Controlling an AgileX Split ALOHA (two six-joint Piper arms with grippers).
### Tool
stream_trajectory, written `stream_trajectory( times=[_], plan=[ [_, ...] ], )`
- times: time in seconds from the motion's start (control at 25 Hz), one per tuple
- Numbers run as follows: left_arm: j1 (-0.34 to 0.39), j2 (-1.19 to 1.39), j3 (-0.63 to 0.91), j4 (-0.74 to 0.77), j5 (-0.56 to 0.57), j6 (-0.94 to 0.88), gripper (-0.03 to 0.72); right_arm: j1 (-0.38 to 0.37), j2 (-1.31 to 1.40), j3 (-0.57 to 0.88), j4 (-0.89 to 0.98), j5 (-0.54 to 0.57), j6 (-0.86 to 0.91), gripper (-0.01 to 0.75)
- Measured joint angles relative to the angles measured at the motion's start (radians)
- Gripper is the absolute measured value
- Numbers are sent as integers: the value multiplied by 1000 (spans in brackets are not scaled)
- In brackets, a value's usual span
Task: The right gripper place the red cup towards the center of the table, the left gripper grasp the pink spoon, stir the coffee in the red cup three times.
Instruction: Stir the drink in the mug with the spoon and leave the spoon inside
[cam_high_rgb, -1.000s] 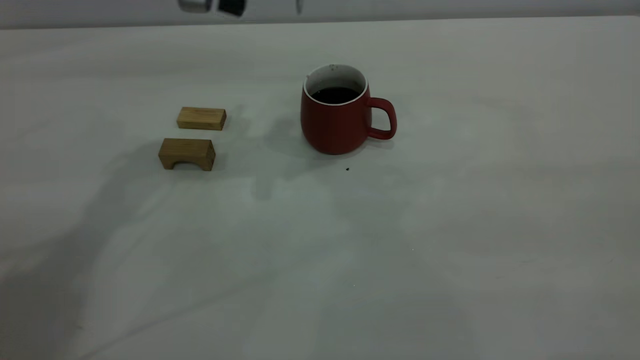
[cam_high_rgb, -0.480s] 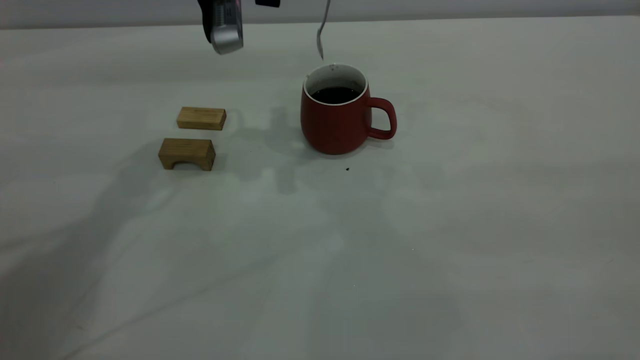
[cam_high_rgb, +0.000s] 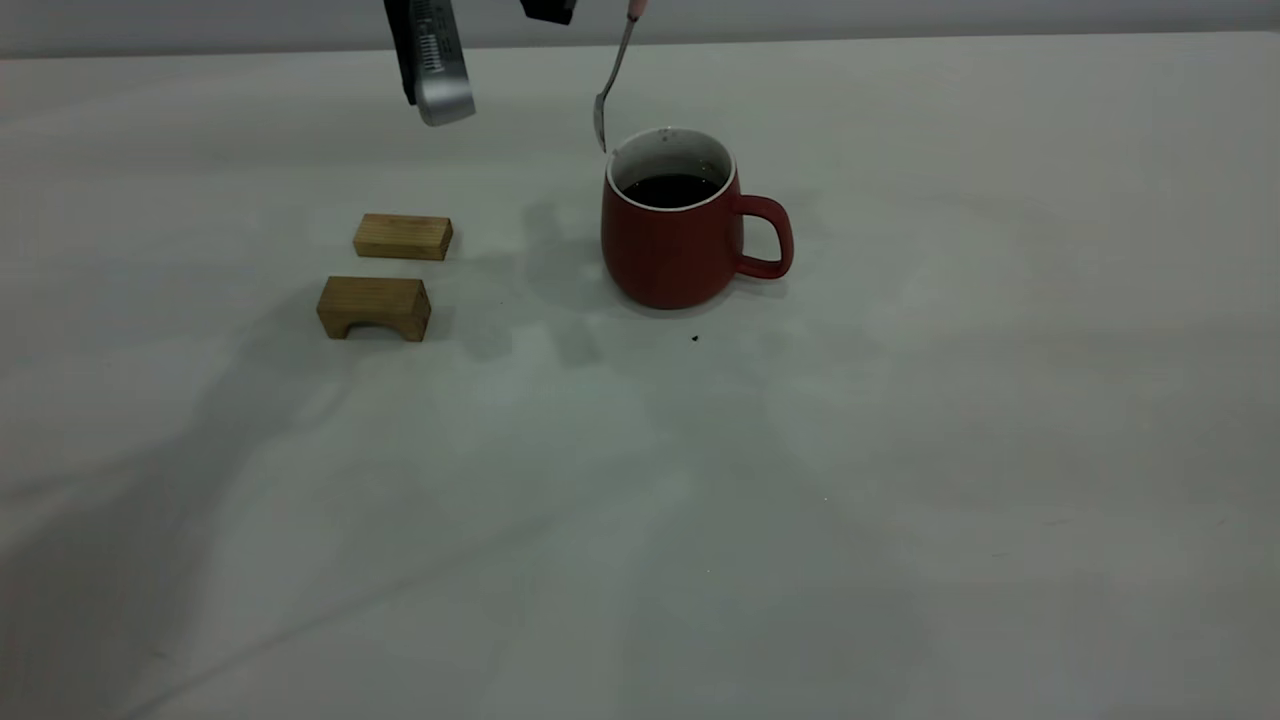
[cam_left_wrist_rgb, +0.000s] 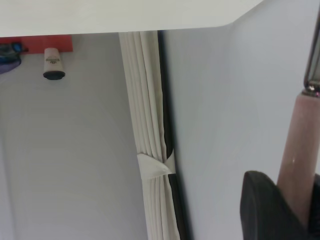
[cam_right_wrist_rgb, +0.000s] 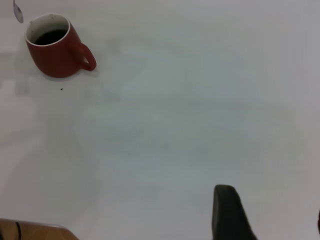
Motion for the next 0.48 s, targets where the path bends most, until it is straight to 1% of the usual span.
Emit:
stream_trajectory(
  times=[0.12, 0.32, 0.48],
  plan=[
    [-16, 13, -3, -3, -12, -12, 169, 0, 0, 0, 1, 0, 0, 460],
    [-35, 92, -68, -4, 21, -42, 169, 0, 0, 0, 2, 0, 0, 460],
    [-43, 158, -106, -6, 26, -52, 169, 0, 0, 0, 3, 0, 0, 460]
  ],
)
